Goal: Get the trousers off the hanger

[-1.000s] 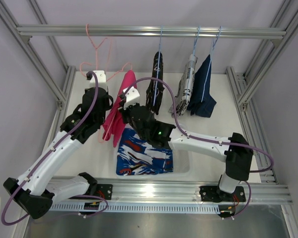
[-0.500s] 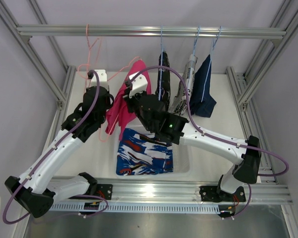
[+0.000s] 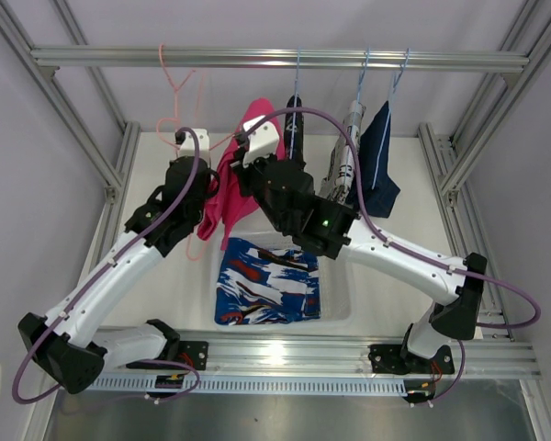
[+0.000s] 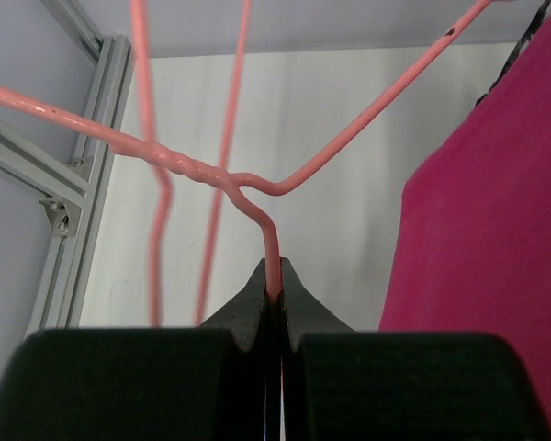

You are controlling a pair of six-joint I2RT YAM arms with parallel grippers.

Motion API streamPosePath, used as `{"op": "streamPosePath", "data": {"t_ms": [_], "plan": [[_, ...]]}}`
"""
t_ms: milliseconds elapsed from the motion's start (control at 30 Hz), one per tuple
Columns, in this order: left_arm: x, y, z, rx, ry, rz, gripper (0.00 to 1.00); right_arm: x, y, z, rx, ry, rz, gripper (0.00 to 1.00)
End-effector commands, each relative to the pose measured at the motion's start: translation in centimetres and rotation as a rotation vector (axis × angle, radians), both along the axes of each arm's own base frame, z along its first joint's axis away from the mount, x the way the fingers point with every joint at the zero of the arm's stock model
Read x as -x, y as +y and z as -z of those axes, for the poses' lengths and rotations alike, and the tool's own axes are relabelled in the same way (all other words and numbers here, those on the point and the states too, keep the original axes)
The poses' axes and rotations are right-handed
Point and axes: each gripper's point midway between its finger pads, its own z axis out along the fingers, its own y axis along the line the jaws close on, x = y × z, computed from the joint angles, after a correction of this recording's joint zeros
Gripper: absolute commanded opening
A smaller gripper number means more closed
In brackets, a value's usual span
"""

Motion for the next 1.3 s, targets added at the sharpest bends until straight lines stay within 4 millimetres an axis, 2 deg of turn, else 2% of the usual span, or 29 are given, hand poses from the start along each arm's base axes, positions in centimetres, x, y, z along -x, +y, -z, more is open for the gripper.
{"op": "streamPosePath", "data": {"t_ms": [0,233,367,433,500,533,600,633,733,767,800,833,867,967,1000,1067,1100,1167,1200,1233,1267], "plan": [[-0.5,-0.4,-0.7,-0.004,-0.009,0.019,0.0,1.2,-3.7,-11.4,-0.248,-0.148,0.015,0.0],[-0.8,-0.4,-0.1,-0.027,0.016,0.015,0.0,2.1,-5.5,-13.2,-0.261,-0.163,0.016,0.0],[-0.8,-0.1,-0.2,-0.043,0.015,0.005,0.0,3.3,-6.7,-13.7,-0.265,-0.164,0.002,0.0],[-0.9,0.4,-0.2,-0.043,0.011,-0.01,0.01,3.7,-6.7,-12.7,-0.241,-0.156,-0.01,0.0],[-0.9,1.0,-0.6,-0.038,-0.006,-0.026,0.01,4.2,-7.4,-12.5,-0.237,-0.157,-0.012,0.0],[-1.0,1.7,-0.7,-0.035,-0.012,-0.044,0.01,4.3,-7.2,-11.2,-0.214,-0.144,-0.02,0.0],[-1.0,3.1,-1.2,-0.032,-0.024,-0.083,0.01,4.8,-7.9,-10.8,-0.215,-0.138,-0.028,0.0],[-1.0,3.3,-1.3,-0.023,-0.027,-0.084,0.01,4.9,-7.7,-8.7,-0.163,-0.111,-0.032,0.0],[-0.8,3.6,-1.8,0.006,-0.04,-0.083,0.01,5.7,-9.1,-7.6,-0.158,-0.092,-0.032,0.0],[-0.8,3.6,-1.8,0.005,-0.04,-0.081,0.01,5.7,-9.3,-5.9,-0.127,-0.072,-0.026,0.0],[-0.8,3.6,-1.9,0.008,-0.041,-0.08,0.0,5.9,-9.6,-5.2,-0.122,-0.063,-0.026,0.0],[-0.7,3.6,-1.9,0.01,-0.043,-0.079,0.01,6.4,-10.7,-5.5,-0.145,-0.063,-0.026,0.0],[-0.7,3.6,-2.0,0.011,-0.044,-0.077,0.01,6.4,-10.8,-3.5,-0.115,-0.044,-0.025,0.0],[-0.7,3.6,-2.0,0.009,-0.044,-0.078,0.01,7.1,-12.8,-2.0,-0.123,-0.021,-0.01,0.0],[-0.7,3.6,-2.0,0.007,-0.044,-0.078,0.0,7.1,-13.0,0.0,-0.092,-0.003,-0.003,0.0],[-0.6,3.6,-2.1,0.012,-0.048,-0.075,0.01,7.4,-14.4,0.9,-0.098,0.01,0.013,0.0],[-0.6,3.6,-2.1,0.013,-0.048,-0.073,0.0,7.5,-14.7,2.6,-0.07,0.025,0.022,0.0],[-0.6,3.5,-2.0,0.015,-0.046,-0.069,0.01,7.8,-16.1,3.4,-0.085,0.042,0.044,0.0],[-0.6,3.5,-2.1,0.016,-0.047,-0.067,0.01,7.8,-16.5,4.8,-0.066,0.055,0.054,0.0],[-0.6,3.4,-2.1,0.015,-0.047,-0.065,0.0,7.8,-17.1,5.3,-0.062,0.063,0.068,0.0],[-0.6,3.5,-2.1,0.014,-0.045,-0.065,0.01,8.1,-18.0,5.1,-0.08,0.061,0.072,0.0]]}}
